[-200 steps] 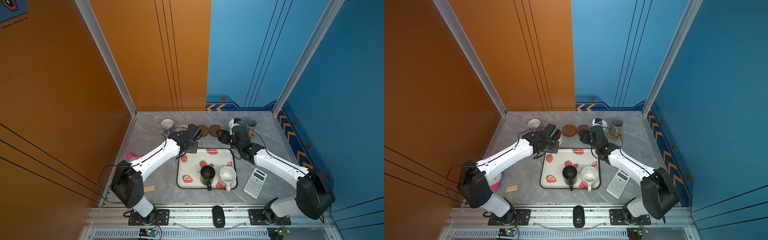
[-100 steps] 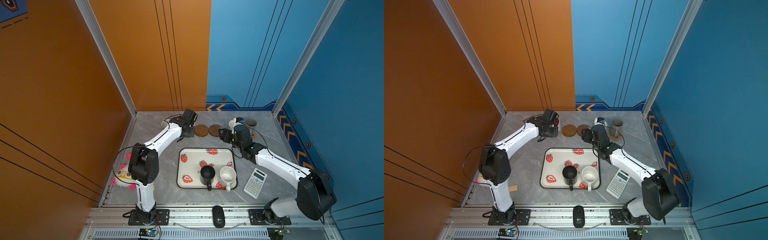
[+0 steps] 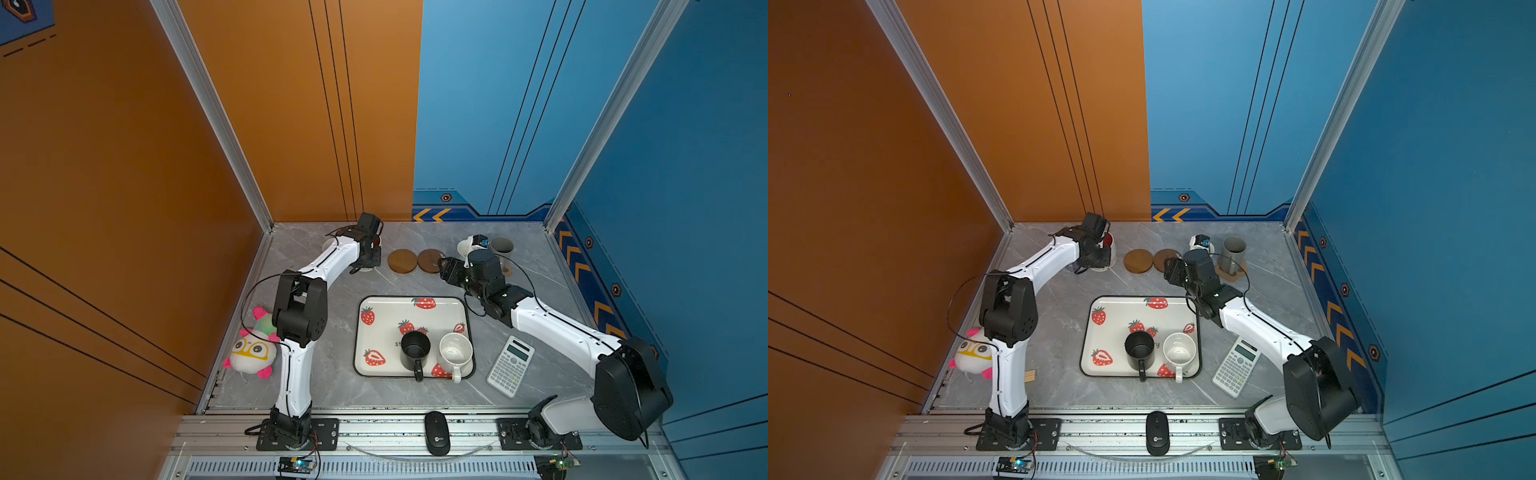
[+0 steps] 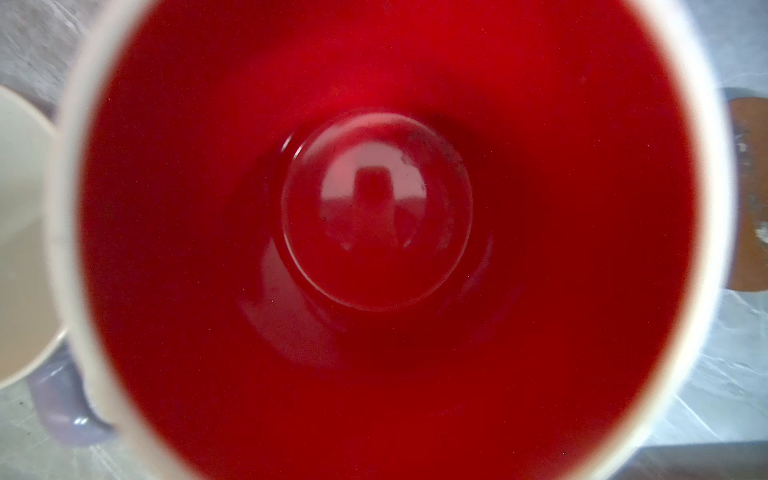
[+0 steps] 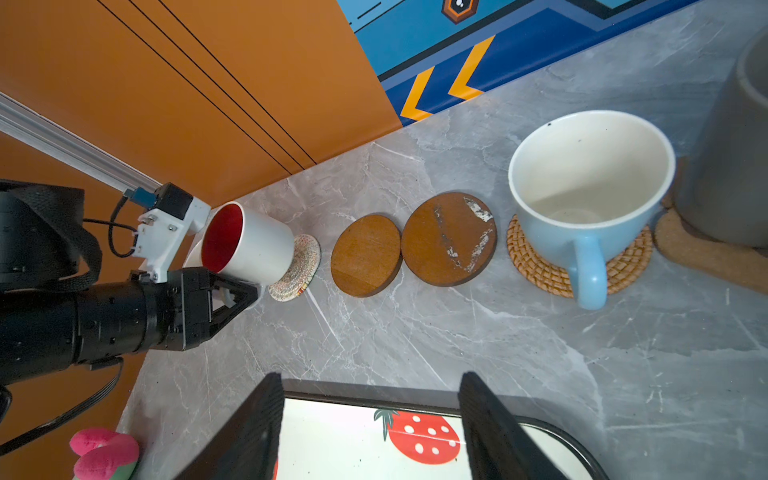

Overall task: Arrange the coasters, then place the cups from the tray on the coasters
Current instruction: 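Lower the red-lined mug onto the woven coaster with the left gripper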

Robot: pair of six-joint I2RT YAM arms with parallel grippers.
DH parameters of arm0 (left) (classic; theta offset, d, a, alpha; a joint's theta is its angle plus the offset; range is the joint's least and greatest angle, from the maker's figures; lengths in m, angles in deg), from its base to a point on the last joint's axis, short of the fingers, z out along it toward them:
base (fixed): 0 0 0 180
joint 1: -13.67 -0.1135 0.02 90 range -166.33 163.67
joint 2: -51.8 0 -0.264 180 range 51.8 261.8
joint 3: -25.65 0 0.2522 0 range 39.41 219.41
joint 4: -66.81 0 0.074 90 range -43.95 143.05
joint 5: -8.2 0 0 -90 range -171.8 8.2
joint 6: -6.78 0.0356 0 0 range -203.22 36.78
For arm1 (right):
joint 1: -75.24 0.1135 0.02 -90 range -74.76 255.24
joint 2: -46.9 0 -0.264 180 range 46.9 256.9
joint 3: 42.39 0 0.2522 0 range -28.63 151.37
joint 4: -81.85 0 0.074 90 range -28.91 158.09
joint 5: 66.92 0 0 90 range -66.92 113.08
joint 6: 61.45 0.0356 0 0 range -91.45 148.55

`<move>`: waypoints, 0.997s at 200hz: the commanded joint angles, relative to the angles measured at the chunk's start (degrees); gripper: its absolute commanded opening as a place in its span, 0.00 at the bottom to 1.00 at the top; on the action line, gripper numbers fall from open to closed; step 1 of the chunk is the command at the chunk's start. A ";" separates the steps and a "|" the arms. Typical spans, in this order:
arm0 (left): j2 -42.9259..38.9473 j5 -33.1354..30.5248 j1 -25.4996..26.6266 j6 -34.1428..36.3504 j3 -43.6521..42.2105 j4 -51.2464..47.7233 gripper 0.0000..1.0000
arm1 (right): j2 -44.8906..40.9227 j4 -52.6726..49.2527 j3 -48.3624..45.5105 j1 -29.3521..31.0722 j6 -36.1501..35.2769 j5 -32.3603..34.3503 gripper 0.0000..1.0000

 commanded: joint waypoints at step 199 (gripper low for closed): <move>4.31 -0.46 -2.88 -1.62 3.09 4.60 0.00 | -0.50 -2.64 0.81 -0.35 -0.32 1.70 0.66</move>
